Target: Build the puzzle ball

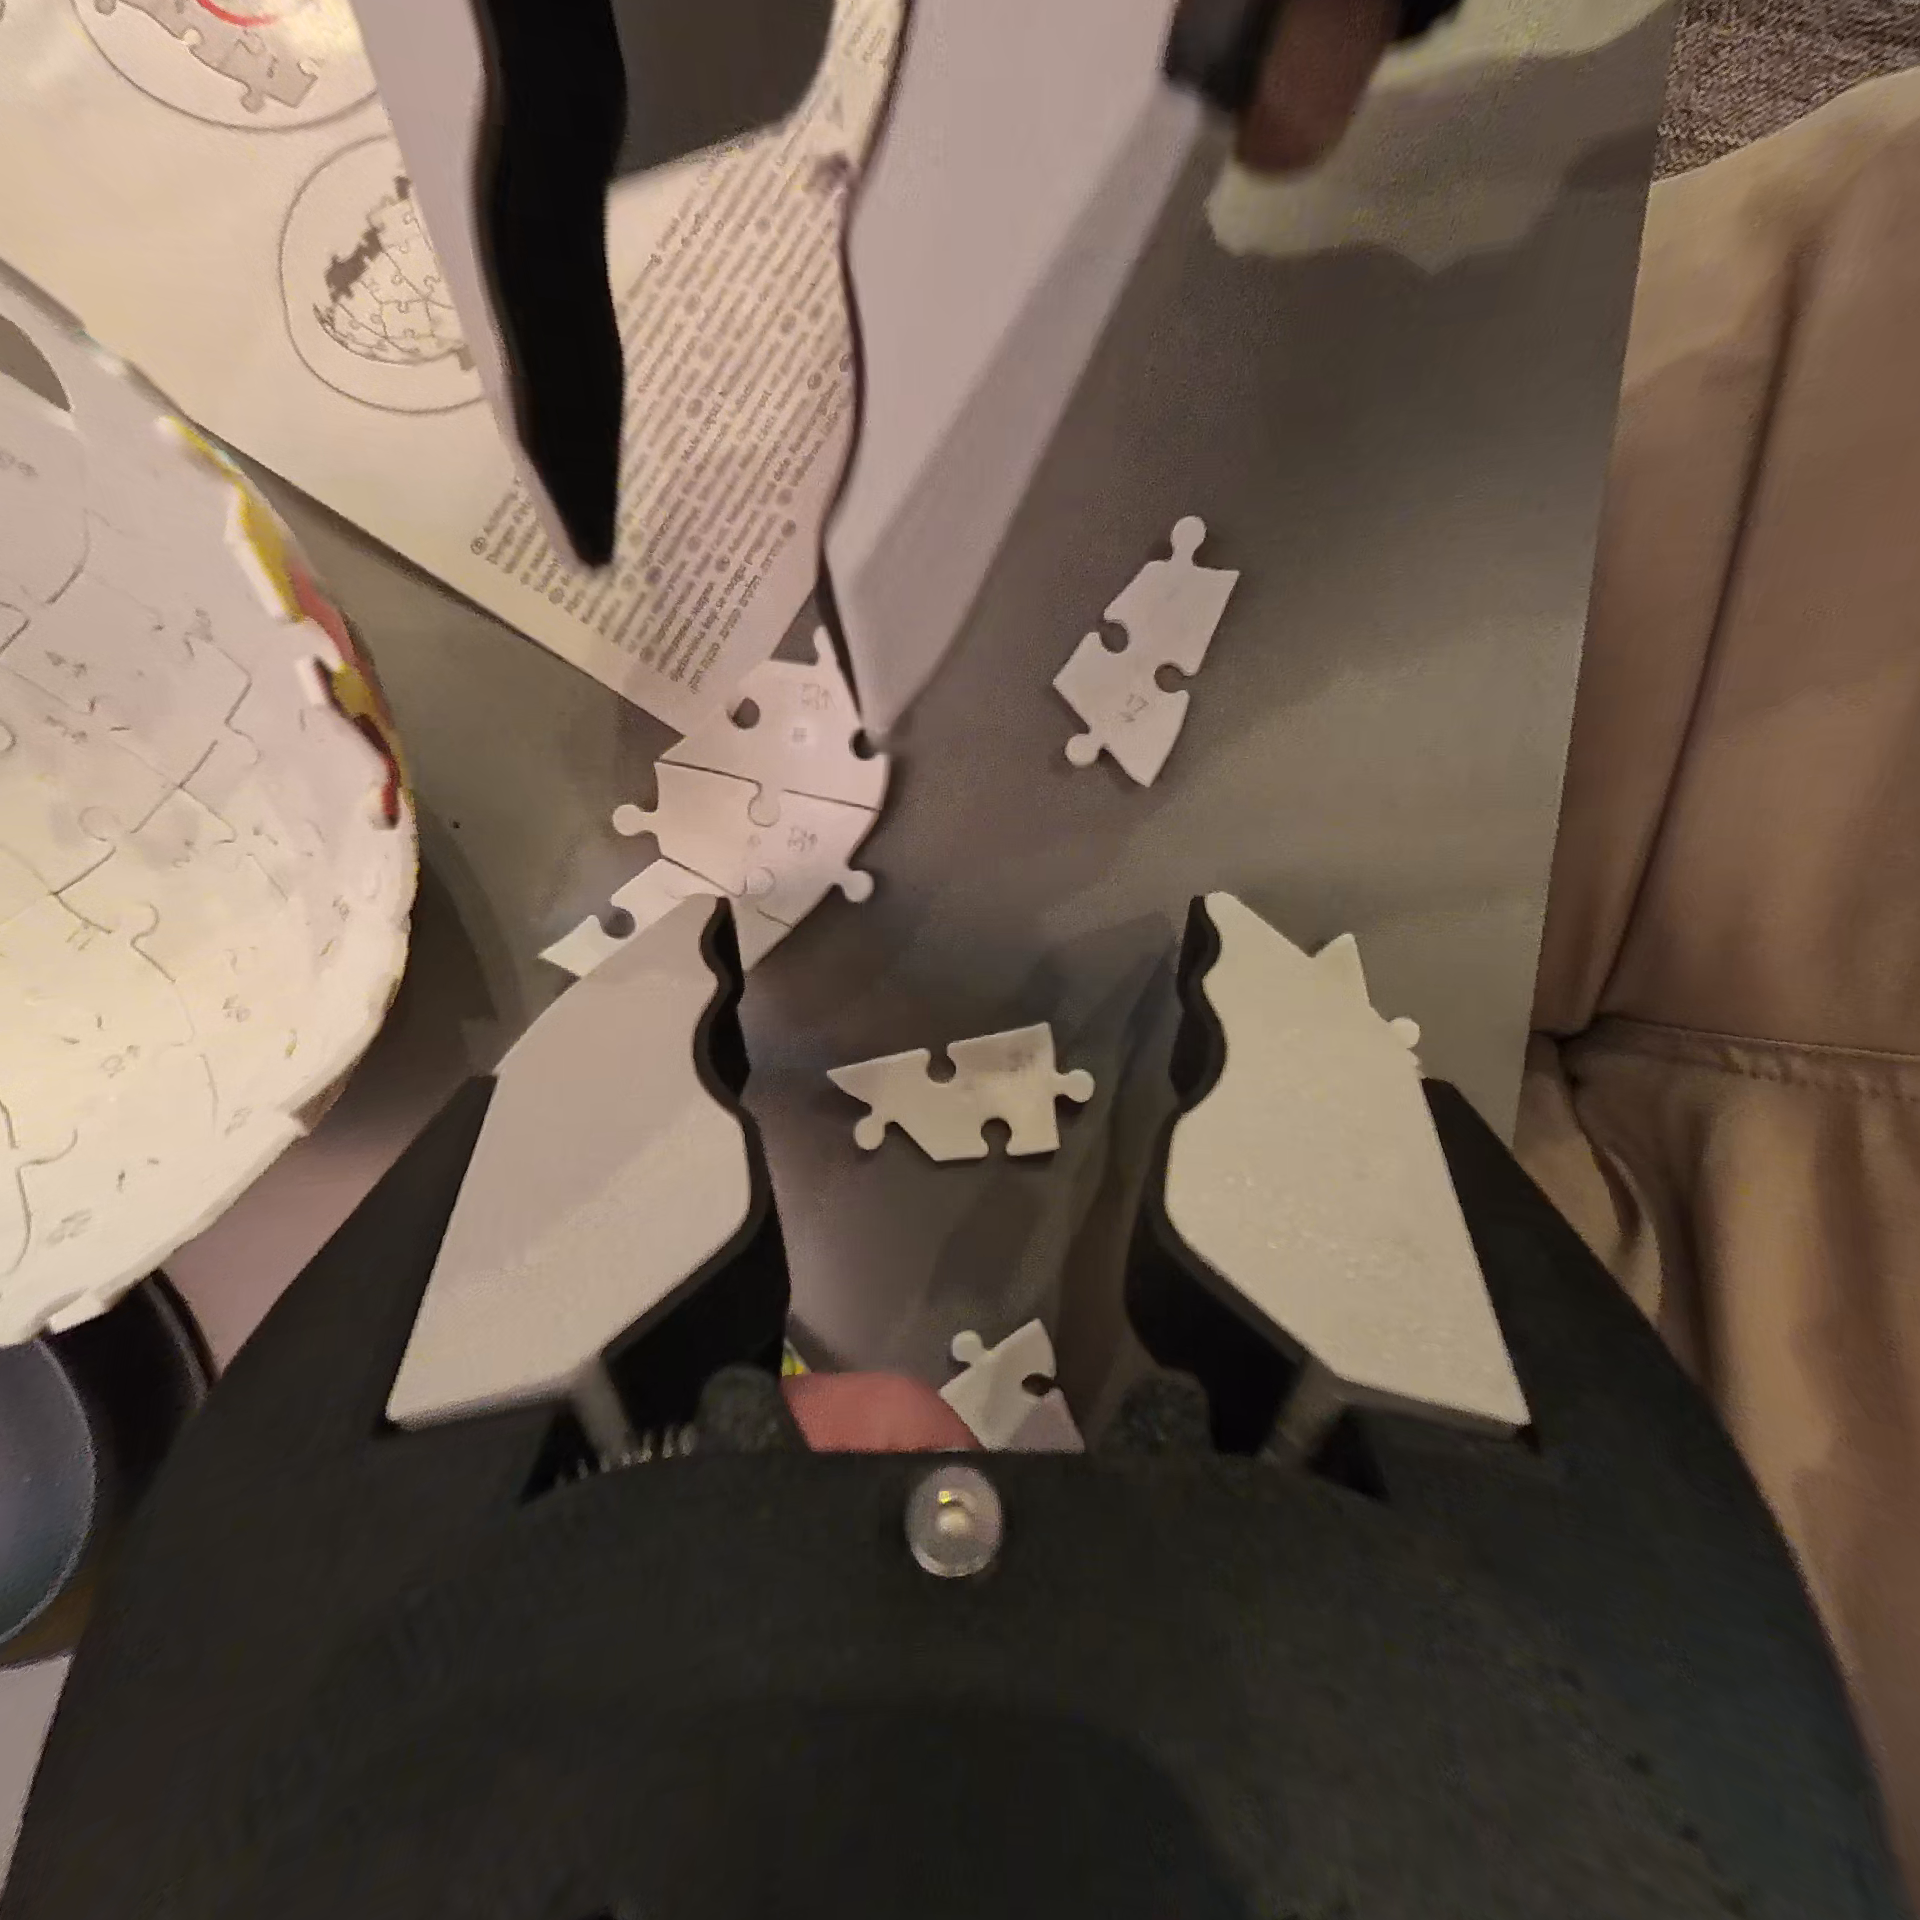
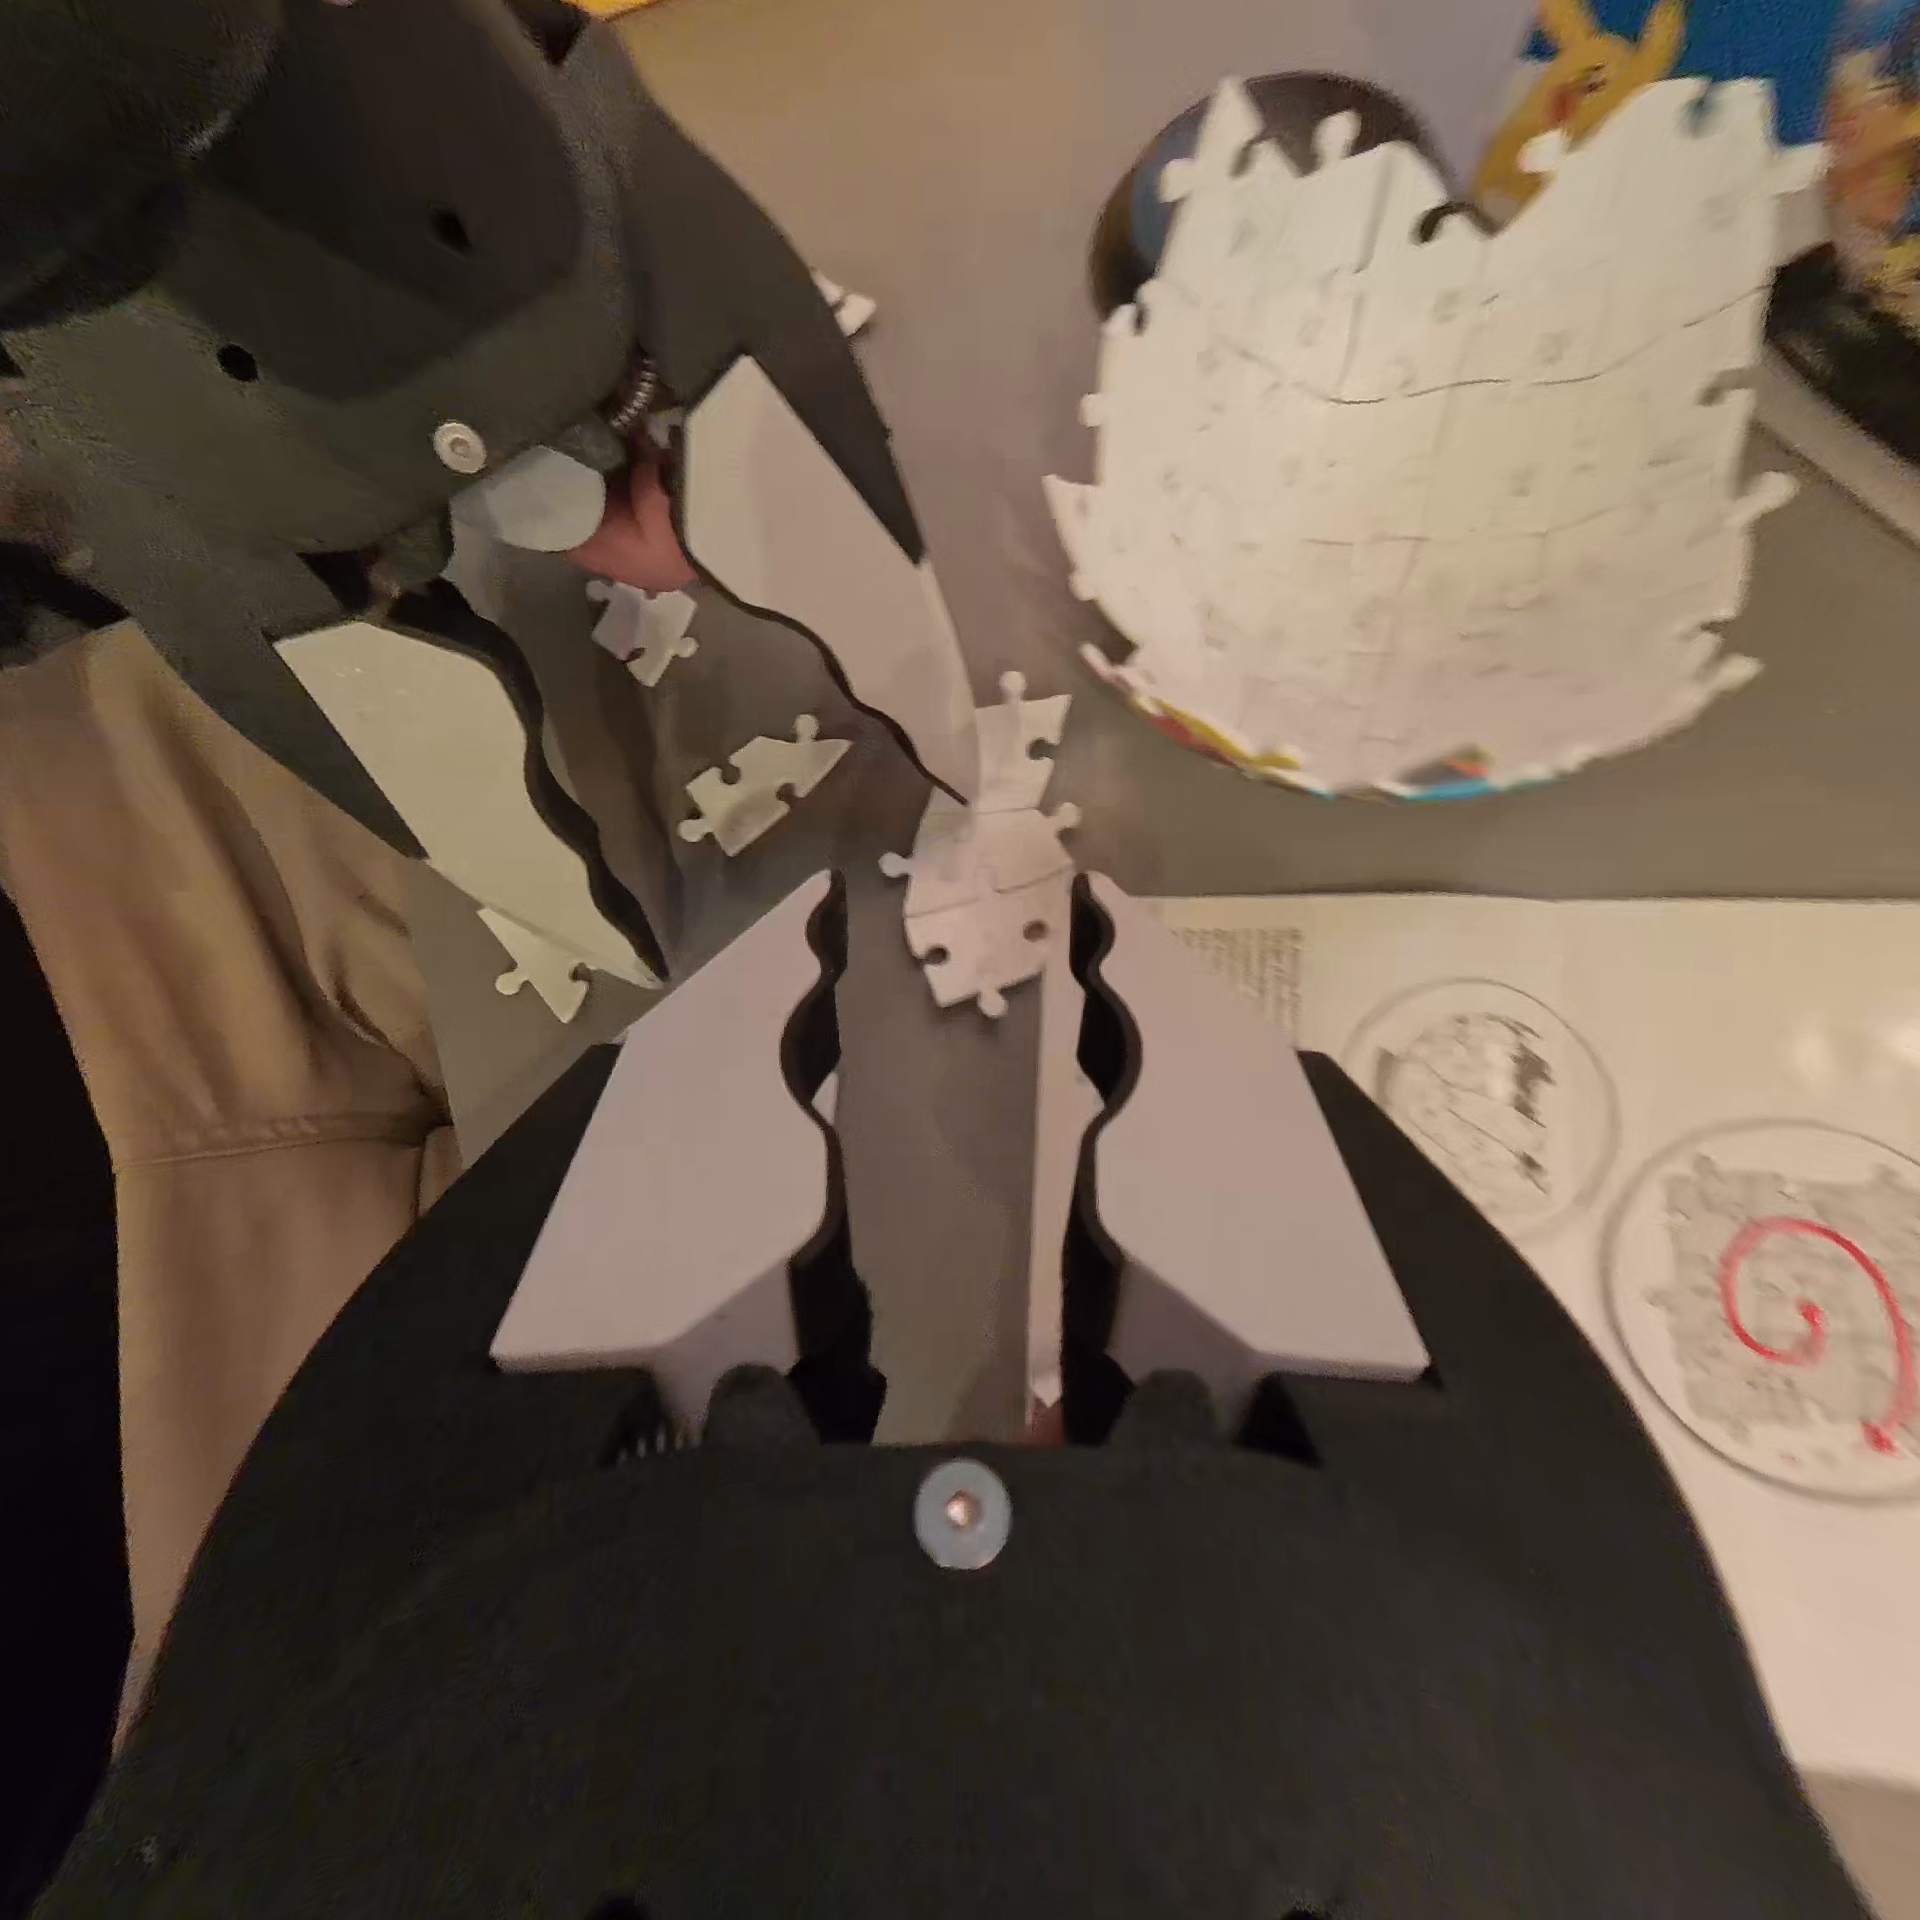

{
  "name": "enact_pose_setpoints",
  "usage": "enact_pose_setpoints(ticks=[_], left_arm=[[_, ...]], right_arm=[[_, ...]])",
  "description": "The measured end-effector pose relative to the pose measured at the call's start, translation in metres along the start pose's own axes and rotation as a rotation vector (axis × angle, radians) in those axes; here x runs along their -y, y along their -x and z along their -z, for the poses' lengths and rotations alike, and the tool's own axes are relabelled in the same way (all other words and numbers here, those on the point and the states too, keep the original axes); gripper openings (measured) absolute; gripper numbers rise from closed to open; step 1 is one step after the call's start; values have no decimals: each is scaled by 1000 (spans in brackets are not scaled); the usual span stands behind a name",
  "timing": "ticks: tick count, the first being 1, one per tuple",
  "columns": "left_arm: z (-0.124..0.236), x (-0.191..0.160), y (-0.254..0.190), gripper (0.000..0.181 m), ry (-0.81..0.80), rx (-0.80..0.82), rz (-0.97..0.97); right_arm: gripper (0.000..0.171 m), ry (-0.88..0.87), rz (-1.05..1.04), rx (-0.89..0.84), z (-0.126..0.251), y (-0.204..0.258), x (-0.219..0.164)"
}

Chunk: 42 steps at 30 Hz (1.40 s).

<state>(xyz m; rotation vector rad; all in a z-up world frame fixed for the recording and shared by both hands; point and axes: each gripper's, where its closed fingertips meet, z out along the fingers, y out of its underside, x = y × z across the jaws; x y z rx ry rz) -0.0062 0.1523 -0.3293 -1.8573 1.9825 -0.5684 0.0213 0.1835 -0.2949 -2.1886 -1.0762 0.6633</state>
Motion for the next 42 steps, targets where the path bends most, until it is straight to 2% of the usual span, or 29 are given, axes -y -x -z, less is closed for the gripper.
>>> enact_pose_setpoints(ticks=[7, 16, 19, 22, 26, 28, 32, 35, 39, 42], left_arm=[[8, 6, 0, 79, -16, 5, -18], [26, 7, -4, 71, -30, -5, -35], [37, 1, -4, 68, -8, 10, -46], [50, -9, -9, 65, -5, 11, -23], [54, -38, -17, 64, 51, 45, 5], [51, -49, -20, 65, 67, 59, 22], [47, -55, -22, 66, 39, 99, 44], [51, -59, -23, 67, 46, 114, 45], [48, -52, -19, 64, -18, 142, 56], [34, -49, -16, 64, 6, 150, 60]], right_arm=[[44, 33, -33, -87, 31, -19, -26], [38, 224, 100, -2, 20, 36, -66], [35, 198, 156, -24, 21, 46, -55], [32, 147, 180, 32, 16, 69, -41], [40, 202, 208, 66, -8, 91, -45], [44, 176, 190, 22, -18, 87, -38], [35, 123, 138, -36, -27, 67, -23], [35, 109, 124, -43, -30, 61, -19], [40, 144, 176, -63, -40, 56, -17], [38, 179, 135, -43, -49, 56, -16]])
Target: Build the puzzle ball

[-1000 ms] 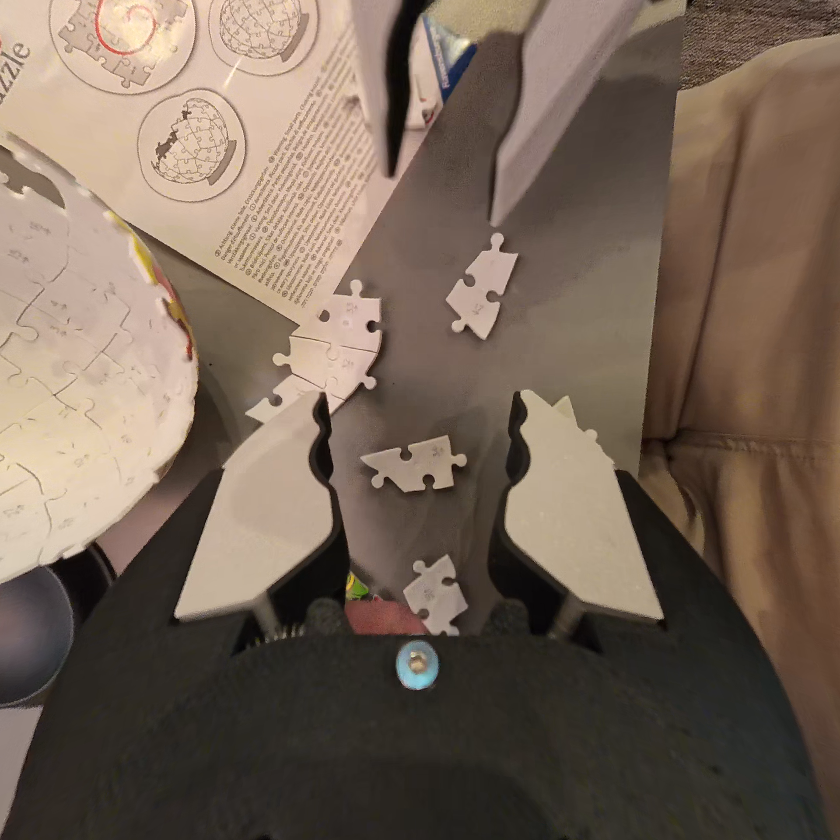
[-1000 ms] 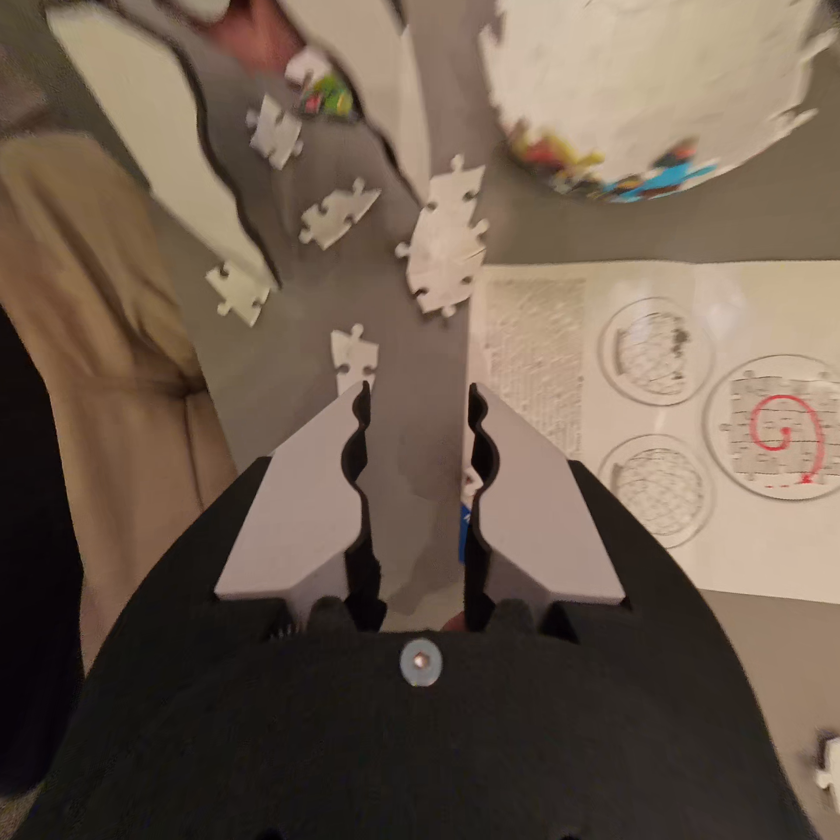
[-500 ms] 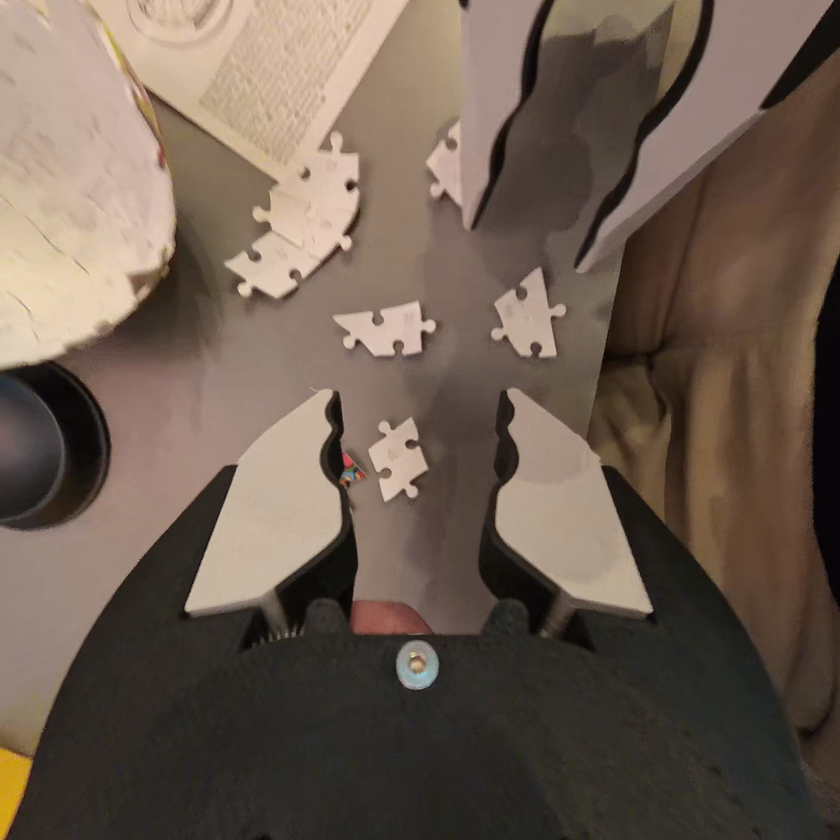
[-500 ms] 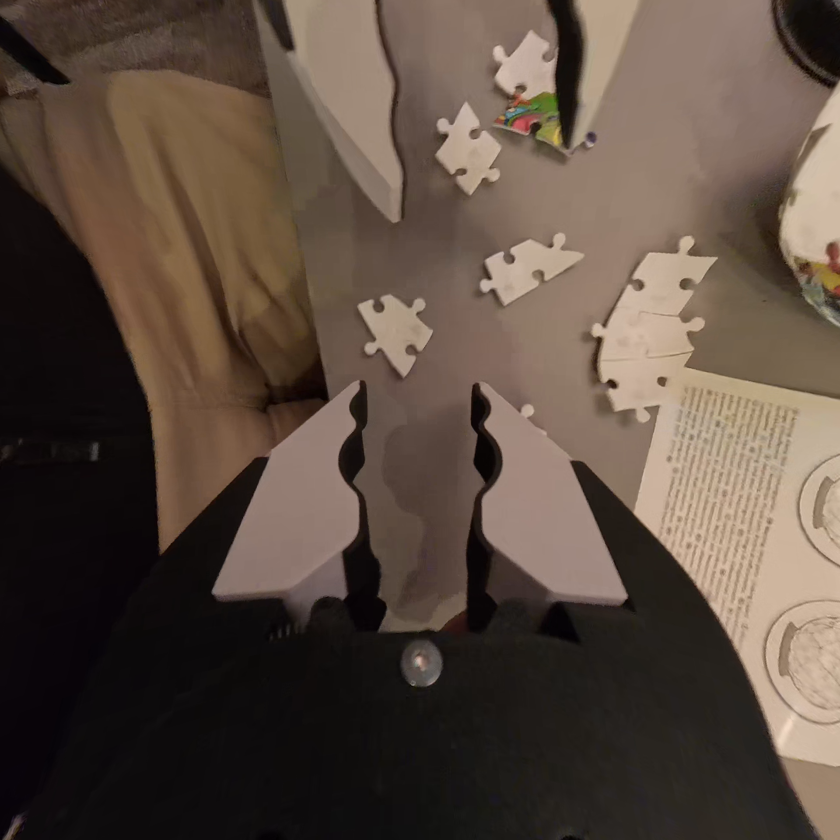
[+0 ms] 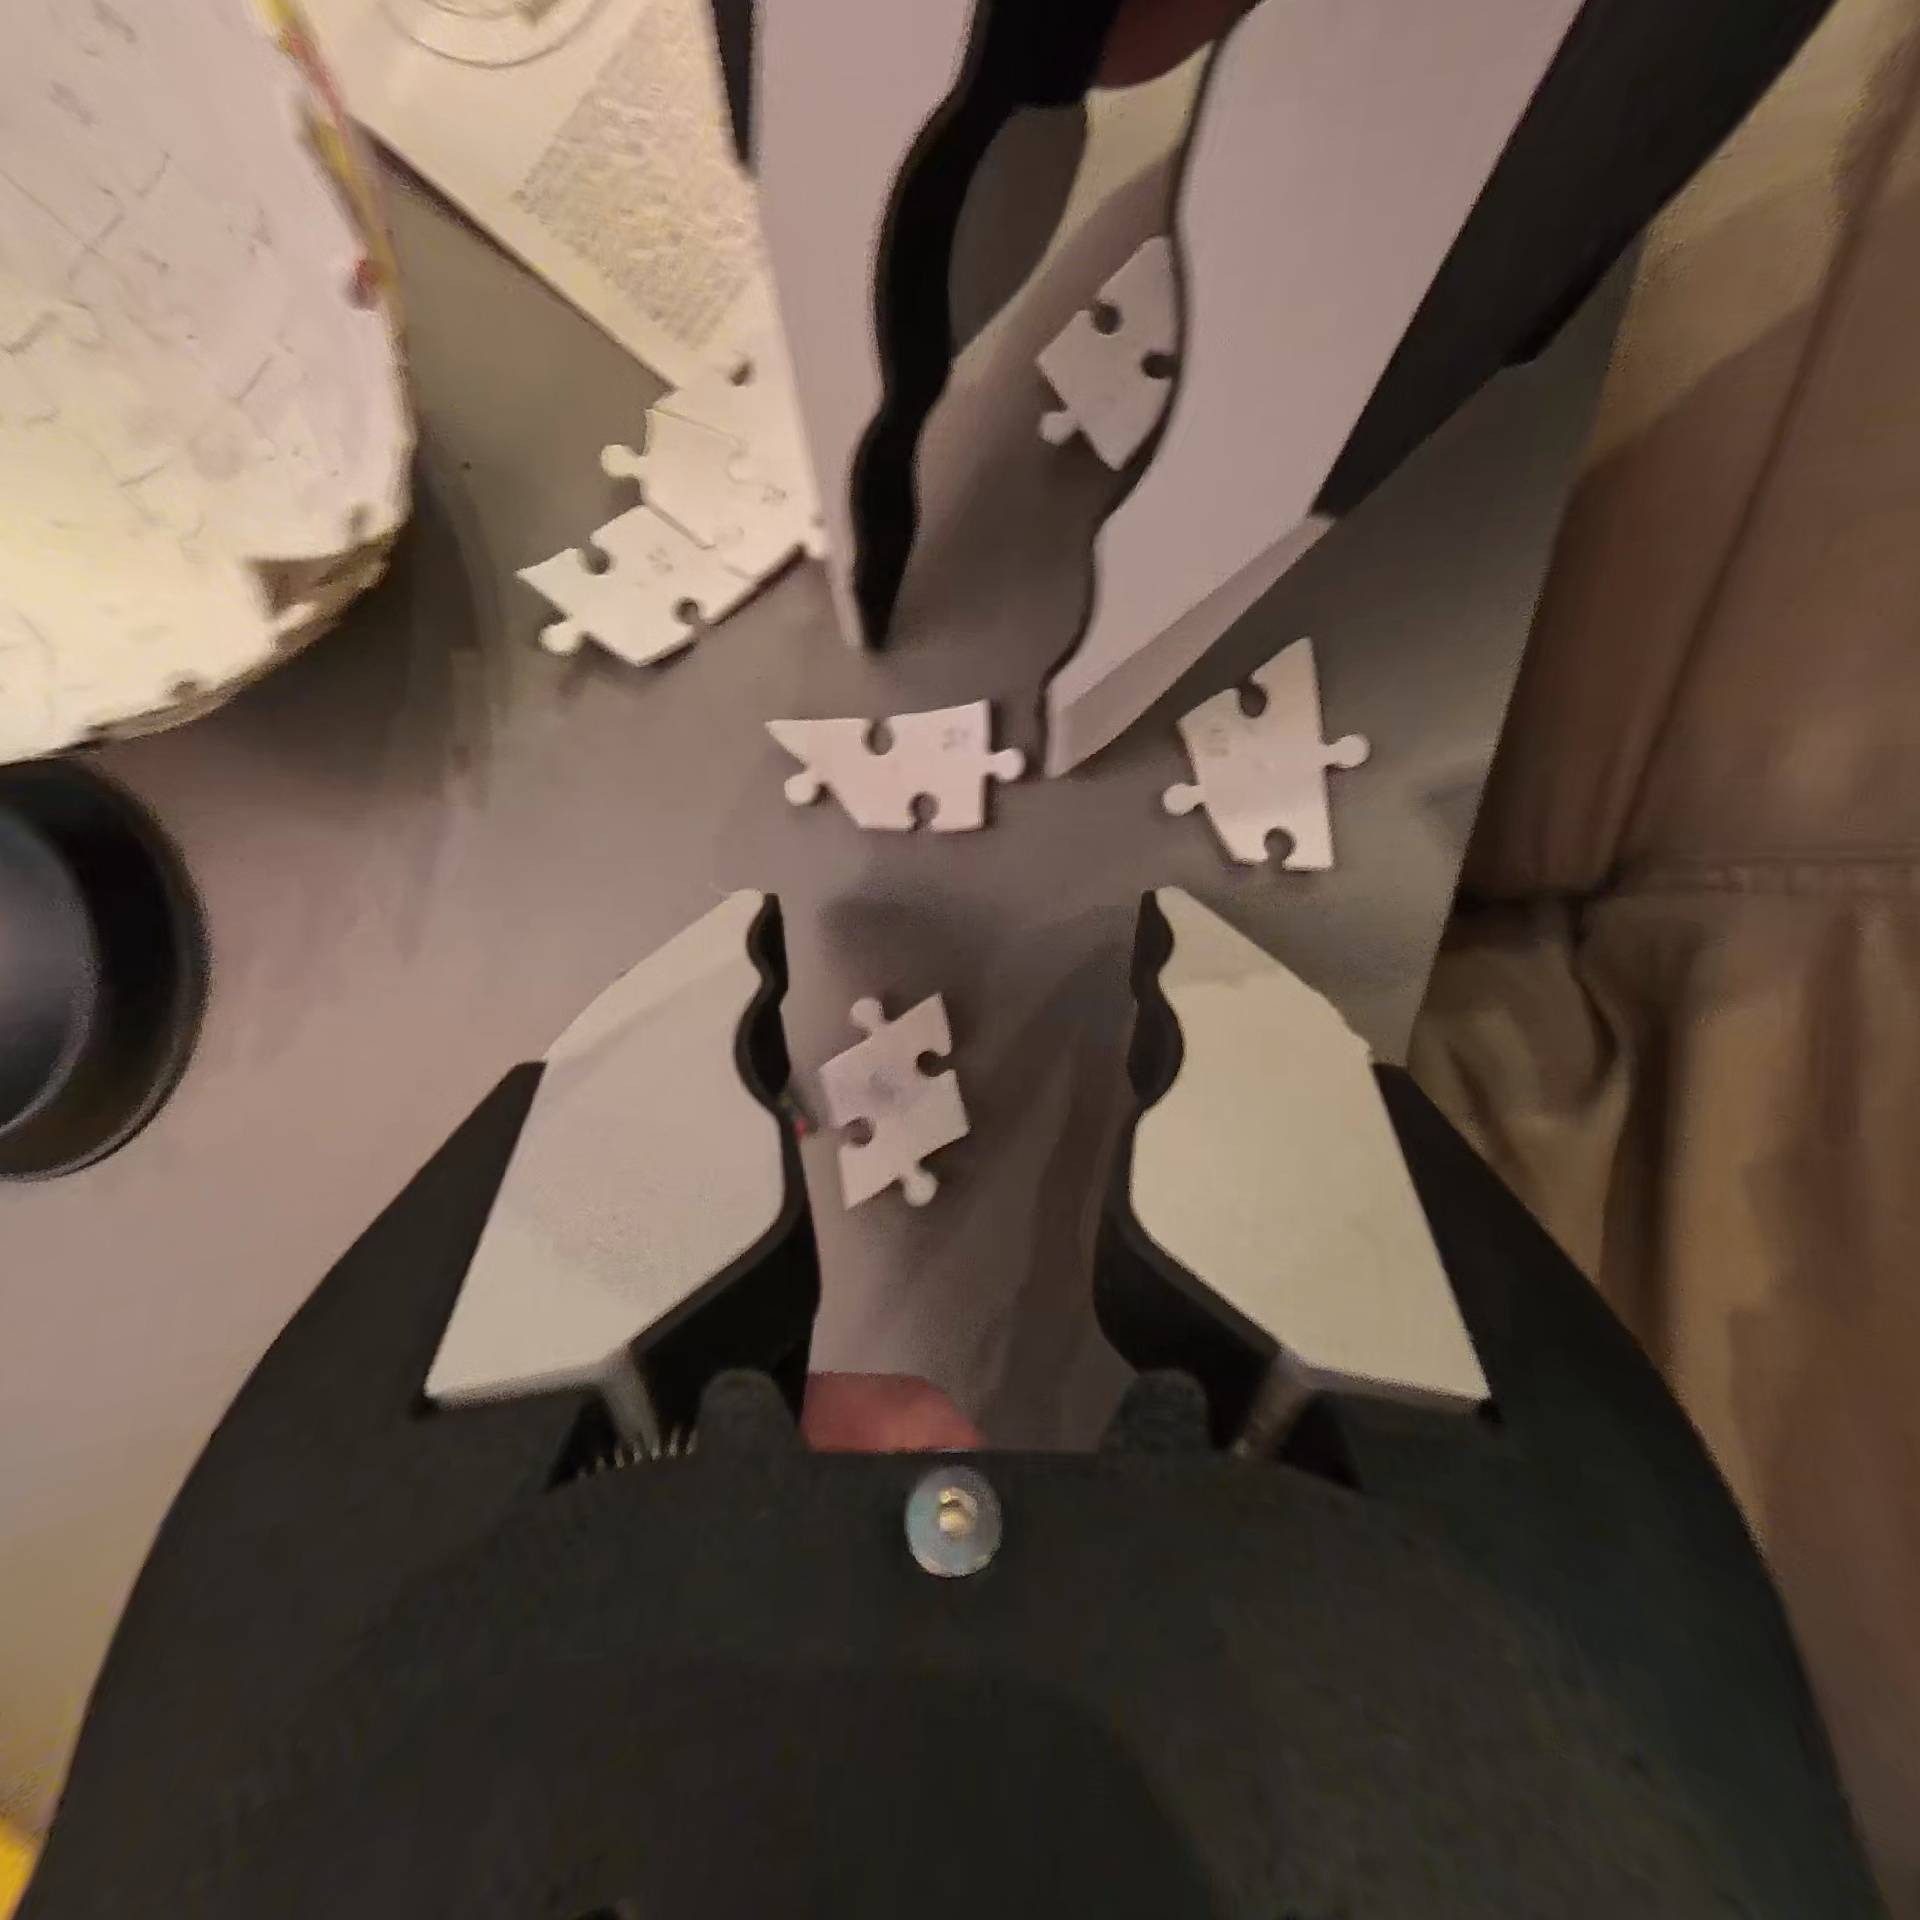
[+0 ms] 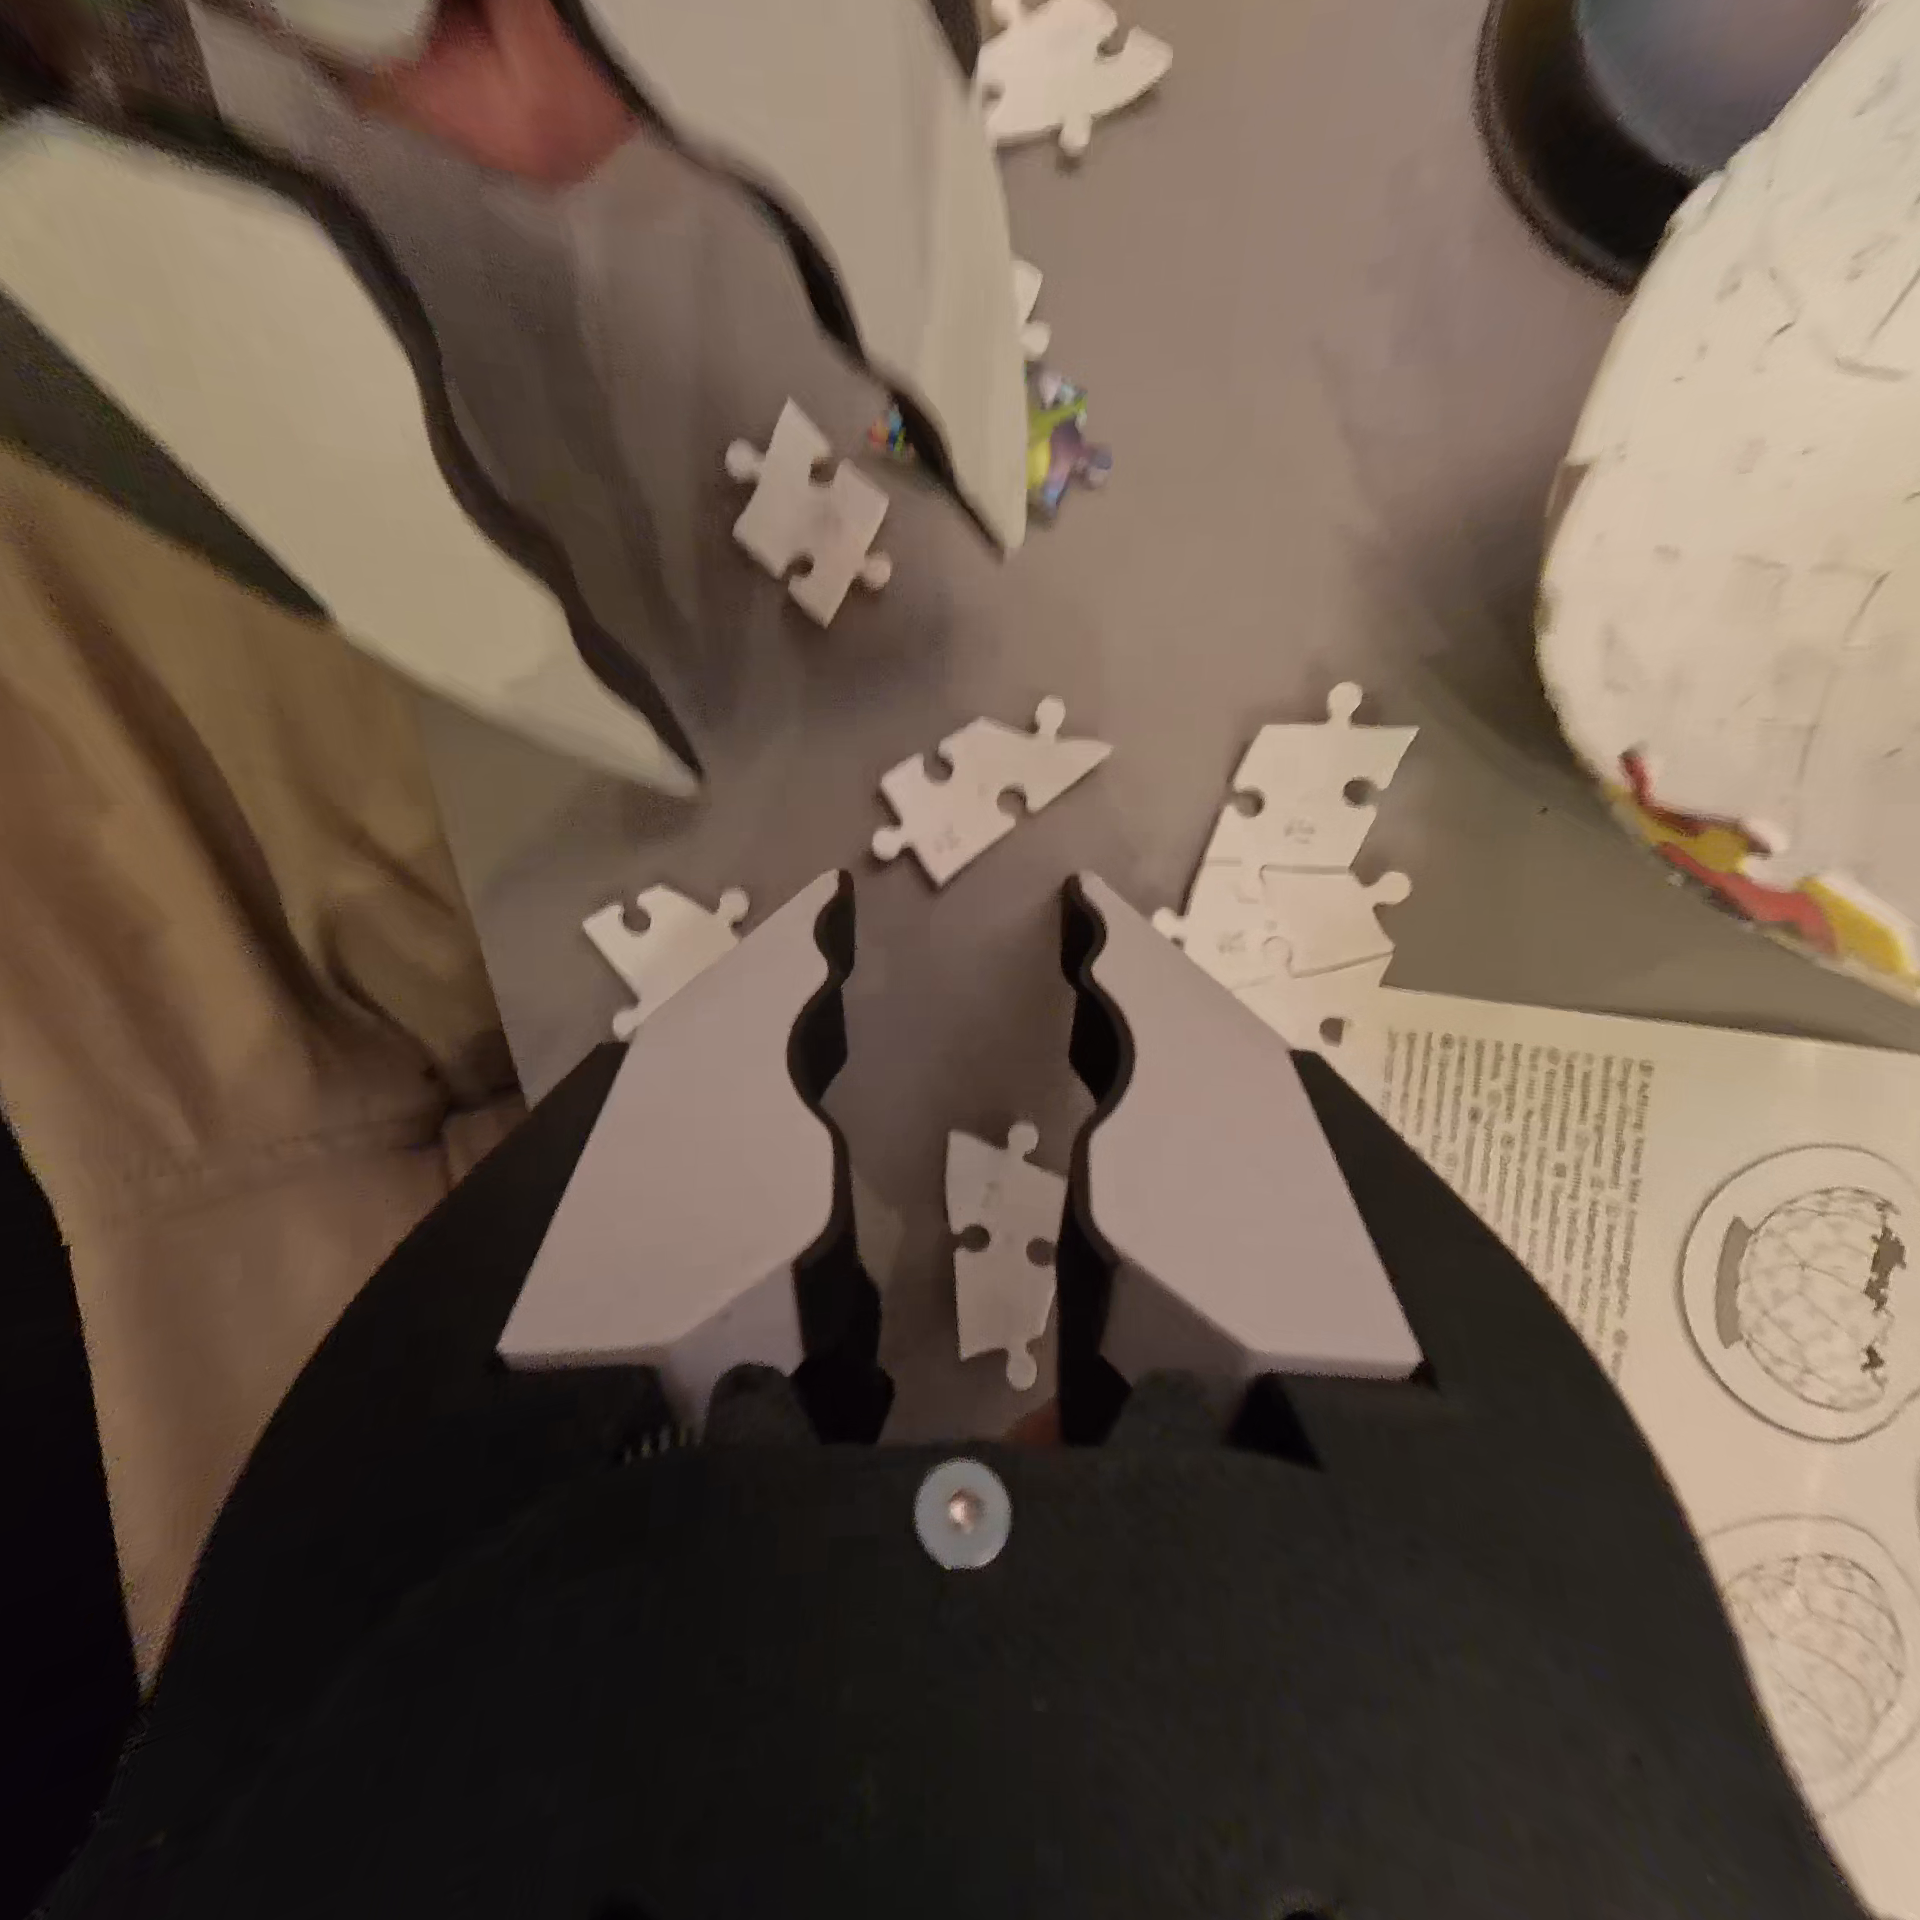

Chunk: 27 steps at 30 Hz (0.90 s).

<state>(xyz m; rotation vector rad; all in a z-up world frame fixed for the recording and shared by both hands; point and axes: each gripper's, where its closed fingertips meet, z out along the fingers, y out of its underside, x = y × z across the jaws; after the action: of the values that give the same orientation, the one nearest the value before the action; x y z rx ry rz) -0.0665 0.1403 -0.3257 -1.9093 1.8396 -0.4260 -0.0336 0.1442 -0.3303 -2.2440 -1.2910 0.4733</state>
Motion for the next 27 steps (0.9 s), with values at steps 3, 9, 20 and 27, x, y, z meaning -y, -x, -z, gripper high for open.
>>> enact_pose_setpoints(ticks=[3, 9, 20, 27], left_arm=[[-10, 2, -7, 63, -4, -47, 34], [-15, 10, -12, 64, -29, -77, 52], [-14, 7, -4, 64, -24, -74, 78], [-15, 12, -7, 64, -52, -94, 90]], right_arm=[[30, -9, -15, -4, -3, -2, 4], [6, -40, -65, -12, -4, -8, 5], [52, -26, 20, -39, -8, -12, 10], [32, -42, 8, -37, -13, -14, 18]])
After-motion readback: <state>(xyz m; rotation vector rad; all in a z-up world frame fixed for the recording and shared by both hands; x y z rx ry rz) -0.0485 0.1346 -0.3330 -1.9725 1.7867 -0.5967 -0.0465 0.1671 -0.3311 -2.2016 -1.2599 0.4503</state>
